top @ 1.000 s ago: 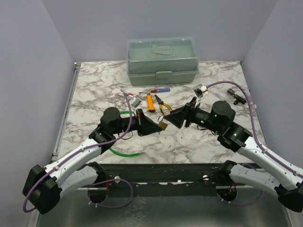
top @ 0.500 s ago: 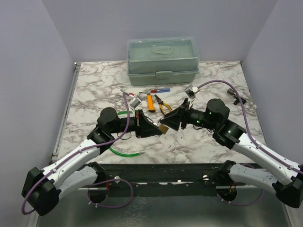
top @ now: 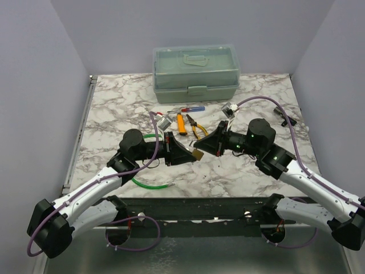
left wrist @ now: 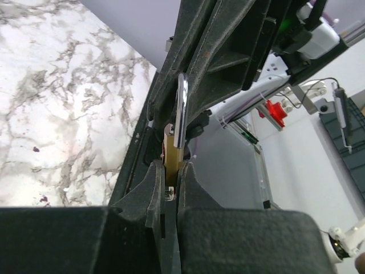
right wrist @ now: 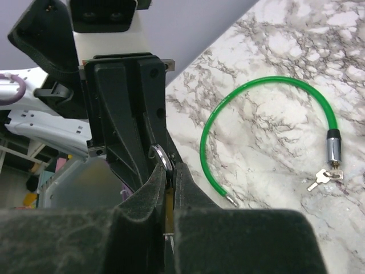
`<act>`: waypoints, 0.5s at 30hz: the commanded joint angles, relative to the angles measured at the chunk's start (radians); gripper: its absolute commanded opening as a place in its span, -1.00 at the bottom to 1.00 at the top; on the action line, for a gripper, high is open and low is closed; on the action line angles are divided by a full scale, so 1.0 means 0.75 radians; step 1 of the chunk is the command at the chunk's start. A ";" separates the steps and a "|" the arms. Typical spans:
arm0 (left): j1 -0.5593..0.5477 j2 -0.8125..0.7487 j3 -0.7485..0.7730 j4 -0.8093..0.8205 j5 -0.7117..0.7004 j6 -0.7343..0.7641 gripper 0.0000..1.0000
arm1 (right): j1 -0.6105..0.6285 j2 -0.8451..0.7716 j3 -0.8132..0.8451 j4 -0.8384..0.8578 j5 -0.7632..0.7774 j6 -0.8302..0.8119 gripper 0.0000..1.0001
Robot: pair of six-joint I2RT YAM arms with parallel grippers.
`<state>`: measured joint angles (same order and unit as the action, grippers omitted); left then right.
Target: Unlock with the key
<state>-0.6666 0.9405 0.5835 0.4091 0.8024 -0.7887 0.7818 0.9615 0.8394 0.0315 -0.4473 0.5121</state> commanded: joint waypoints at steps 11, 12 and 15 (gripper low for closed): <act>0.003 0.067 0.028 -0.081 -0.239 0.146 -1.00 | -0.003 0.061 0.056 -0.161 0.118 0.158 -0.99; 0.003 0.067 0.026 -0.082 -0.243 0.149 -1.00 | -0.002 0.065 0.052 -0.159 0.121 0.158 -0.99; 0.004 0.067 0.023 -0.102 -0.257 0.161 -0.85 | -0.001 0.064 0.048 -0.160 0.146 0.159 -0.99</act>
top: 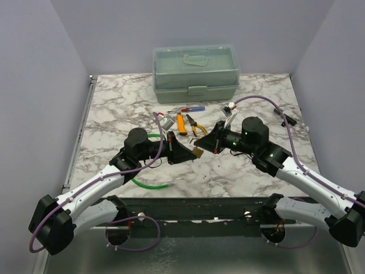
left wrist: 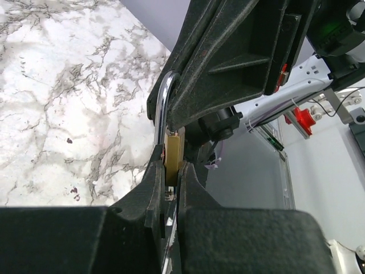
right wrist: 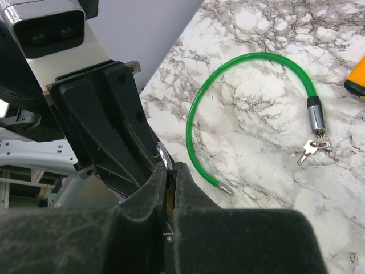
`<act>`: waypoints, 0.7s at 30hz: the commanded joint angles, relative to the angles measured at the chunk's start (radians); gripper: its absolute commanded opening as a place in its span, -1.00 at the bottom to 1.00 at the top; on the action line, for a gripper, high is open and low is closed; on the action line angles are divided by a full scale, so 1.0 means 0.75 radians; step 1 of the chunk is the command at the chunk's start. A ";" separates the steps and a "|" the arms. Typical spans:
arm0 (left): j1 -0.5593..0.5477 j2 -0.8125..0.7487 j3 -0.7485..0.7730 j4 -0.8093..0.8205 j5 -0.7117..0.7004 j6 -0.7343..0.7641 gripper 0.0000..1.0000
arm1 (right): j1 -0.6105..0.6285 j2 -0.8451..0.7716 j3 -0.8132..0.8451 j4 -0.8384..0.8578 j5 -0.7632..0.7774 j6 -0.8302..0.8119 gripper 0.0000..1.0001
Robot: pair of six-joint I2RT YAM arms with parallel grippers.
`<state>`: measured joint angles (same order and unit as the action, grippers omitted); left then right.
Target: Unlock with the key
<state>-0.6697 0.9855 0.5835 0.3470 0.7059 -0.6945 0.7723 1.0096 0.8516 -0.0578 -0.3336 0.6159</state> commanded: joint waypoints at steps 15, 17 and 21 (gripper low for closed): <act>0.007 -0.080 0.044 -0.257 -0.197 0.120 0.43 | 0.011 -0.071 -0.012 -0.127 0.201 0.106 -0.99; 0.008 -0.096 0.072 -0.346 -0.233 0.142 0.48 | 0.011 -0.081 -0.023 -0.144 0.224 0.114 -0.99; 0.008 -0.136 0.160 -0.590 -0.318 0.213 0.52 | 0.011 -0.104 -0.058 -0.219 0.308 0.145 -0.99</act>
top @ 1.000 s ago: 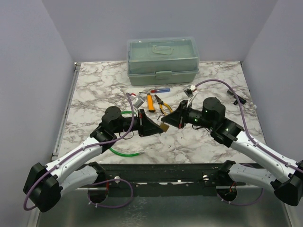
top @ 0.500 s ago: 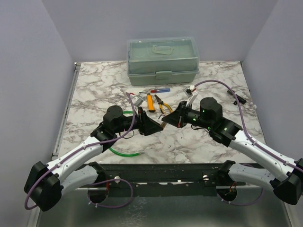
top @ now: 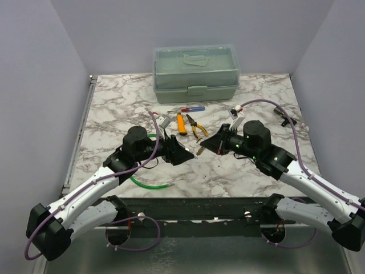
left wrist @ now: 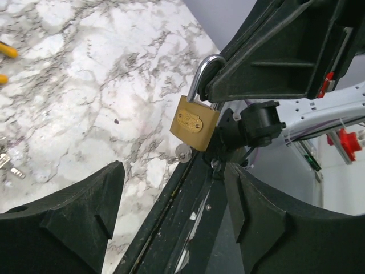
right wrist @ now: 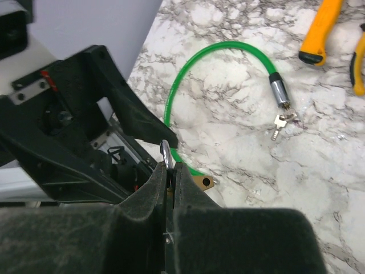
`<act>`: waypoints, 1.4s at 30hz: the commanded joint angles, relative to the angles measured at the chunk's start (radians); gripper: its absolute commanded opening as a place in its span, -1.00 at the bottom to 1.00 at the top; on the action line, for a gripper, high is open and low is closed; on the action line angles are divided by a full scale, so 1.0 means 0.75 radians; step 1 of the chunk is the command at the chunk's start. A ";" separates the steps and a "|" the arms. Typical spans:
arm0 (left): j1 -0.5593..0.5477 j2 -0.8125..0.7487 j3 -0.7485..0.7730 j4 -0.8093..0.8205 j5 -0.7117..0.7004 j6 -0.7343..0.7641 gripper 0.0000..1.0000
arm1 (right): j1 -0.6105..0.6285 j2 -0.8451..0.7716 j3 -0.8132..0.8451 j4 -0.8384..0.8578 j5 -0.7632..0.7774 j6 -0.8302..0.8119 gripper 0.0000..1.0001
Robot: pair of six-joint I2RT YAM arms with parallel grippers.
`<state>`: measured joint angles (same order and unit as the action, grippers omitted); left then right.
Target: Unlock with the key
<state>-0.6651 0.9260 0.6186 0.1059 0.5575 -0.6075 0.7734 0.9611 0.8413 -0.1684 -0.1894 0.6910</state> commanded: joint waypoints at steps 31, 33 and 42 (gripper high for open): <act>0.004 -0.138 0.208 -0.695 -0.518 0.398 0.49 | -0.129 0.498 -0.174 -0.207 0.293 0.279 -0.99; 0.004 -0.133 0.208 -0.697 -0.521 0.406 0.49 | -0.141 0.512 -0.183 -0.136 0.263 0.241 -0.99; 0.013 -0.096 0.210 -0.703 -0.531 0.421 0.49 | -0.173 0.513 -0.343 0.321 0.086 0.071 -0.99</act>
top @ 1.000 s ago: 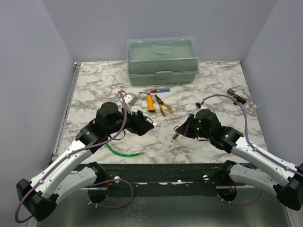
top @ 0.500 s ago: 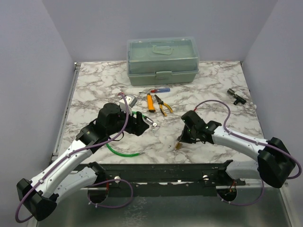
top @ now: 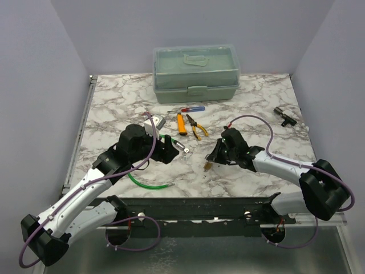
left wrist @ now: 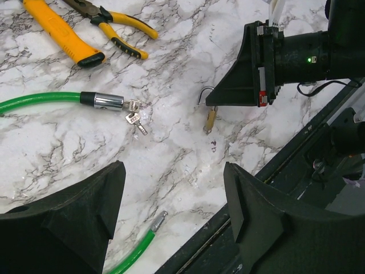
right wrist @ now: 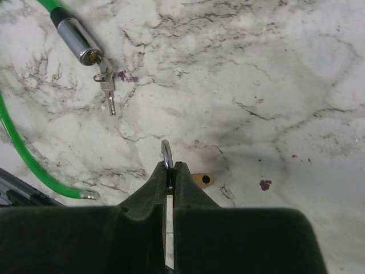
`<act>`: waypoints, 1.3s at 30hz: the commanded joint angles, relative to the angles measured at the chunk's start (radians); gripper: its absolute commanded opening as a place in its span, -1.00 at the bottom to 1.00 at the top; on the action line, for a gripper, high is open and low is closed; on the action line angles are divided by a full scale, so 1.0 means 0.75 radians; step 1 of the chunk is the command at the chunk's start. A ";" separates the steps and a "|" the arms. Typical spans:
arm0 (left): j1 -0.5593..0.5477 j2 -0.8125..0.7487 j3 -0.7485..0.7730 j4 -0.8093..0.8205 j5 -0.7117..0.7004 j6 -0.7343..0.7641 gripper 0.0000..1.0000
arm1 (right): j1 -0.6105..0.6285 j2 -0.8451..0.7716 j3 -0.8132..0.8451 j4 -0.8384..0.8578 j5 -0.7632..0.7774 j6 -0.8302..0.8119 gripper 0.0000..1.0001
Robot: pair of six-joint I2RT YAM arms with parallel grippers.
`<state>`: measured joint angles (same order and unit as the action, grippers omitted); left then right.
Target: Unlock with the key
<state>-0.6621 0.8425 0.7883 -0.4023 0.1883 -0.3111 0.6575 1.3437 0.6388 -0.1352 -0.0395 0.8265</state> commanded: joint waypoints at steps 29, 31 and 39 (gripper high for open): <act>0.054 0.050 -0.020 -0.025 -0.096 0.030 0.54 | -0.098 -0.111 0.073 0.246 -0.043 -0.382 0.71; 0.057 0.042 -0.020 -0.025 -0.118 0.027 0.57 | -0.099 -0.190 0.091 0.212 -0.021 -0.409 0.79; 0.082 -0.055 -0.022 -0.022 -0.331 0.005 0.98 | -0.098 -0.538 0.134 0.082 0.154 -0.501 1.00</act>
<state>-0.6147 0.8604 0.7849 -0.4080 0.0795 -0.3027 0.5888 1.0267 0.7116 0.0151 -0.0372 0.5079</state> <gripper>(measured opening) 0.979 0.996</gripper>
